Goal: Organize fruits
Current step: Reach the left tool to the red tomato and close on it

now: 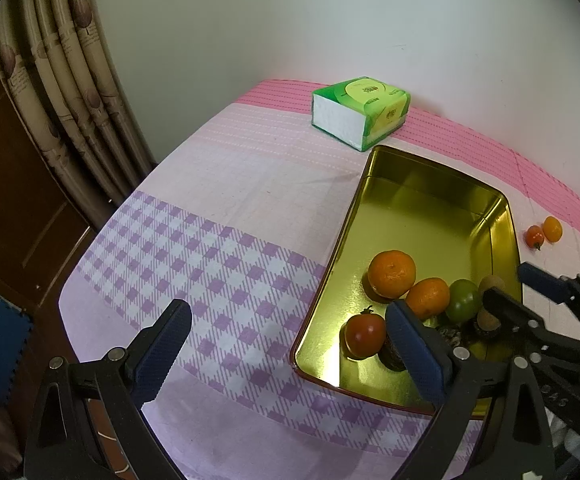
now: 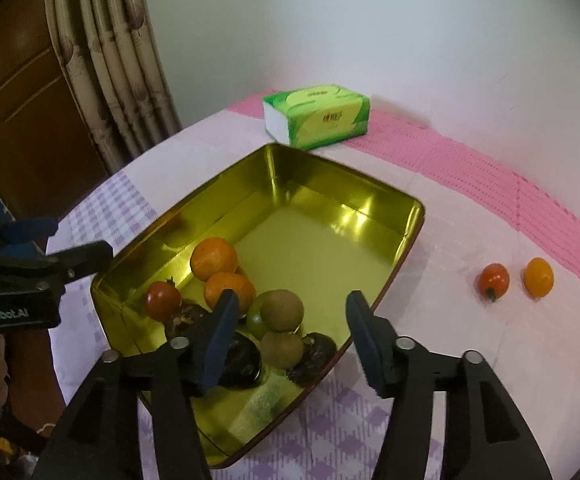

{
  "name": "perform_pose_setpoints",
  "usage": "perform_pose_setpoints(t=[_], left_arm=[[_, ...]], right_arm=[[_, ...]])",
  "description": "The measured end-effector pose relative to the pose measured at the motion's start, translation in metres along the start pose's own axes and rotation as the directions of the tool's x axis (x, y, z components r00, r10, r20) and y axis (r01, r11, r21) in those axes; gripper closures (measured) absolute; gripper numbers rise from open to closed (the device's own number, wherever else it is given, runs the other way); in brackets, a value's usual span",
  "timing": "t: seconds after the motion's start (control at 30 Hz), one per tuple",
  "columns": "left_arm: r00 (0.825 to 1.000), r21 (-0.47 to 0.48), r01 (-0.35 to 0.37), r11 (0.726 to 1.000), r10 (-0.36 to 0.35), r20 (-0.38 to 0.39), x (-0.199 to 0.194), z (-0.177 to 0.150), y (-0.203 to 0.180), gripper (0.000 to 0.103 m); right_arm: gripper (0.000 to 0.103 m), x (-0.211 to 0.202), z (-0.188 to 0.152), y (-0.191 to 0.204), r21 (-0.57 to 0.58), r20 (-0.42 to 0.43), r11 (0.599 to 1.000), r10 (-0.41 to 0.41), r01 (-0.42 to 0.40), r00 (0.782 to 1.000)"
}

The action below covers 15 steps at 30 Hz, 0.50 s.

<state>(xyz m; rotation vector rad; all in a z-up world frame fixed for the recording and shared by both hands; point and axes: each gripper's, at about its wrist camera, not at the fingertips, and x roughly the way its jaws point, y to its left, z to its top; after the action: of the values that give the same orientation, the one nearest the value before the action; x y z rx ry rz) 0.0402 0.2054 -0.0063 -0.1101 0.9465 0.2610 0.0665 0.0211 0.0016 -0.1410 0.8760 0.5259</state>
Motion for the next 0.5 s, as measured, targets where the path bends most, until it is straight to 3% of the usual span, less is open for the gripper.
perform_pose_setpoints(t=[0.23,0.5], left_arm=[[1.0,0.002,-0.003,1.0,0.003,-0.005,0.001,-0.001,0.001,0.007],[1.0,0.008,-0.017,1.0,0.017,-0.015,0.007,-0.003,0.001,0.007]], right_arm=[[0.03,-0.022,0.0,-0.032,0.067,0.058,0.994,-0.091,0.087,0.994],[0.025,-0.039,-0.025,-0.122,0.212,0.021,0.944,-0.264,0.254,0.964]])
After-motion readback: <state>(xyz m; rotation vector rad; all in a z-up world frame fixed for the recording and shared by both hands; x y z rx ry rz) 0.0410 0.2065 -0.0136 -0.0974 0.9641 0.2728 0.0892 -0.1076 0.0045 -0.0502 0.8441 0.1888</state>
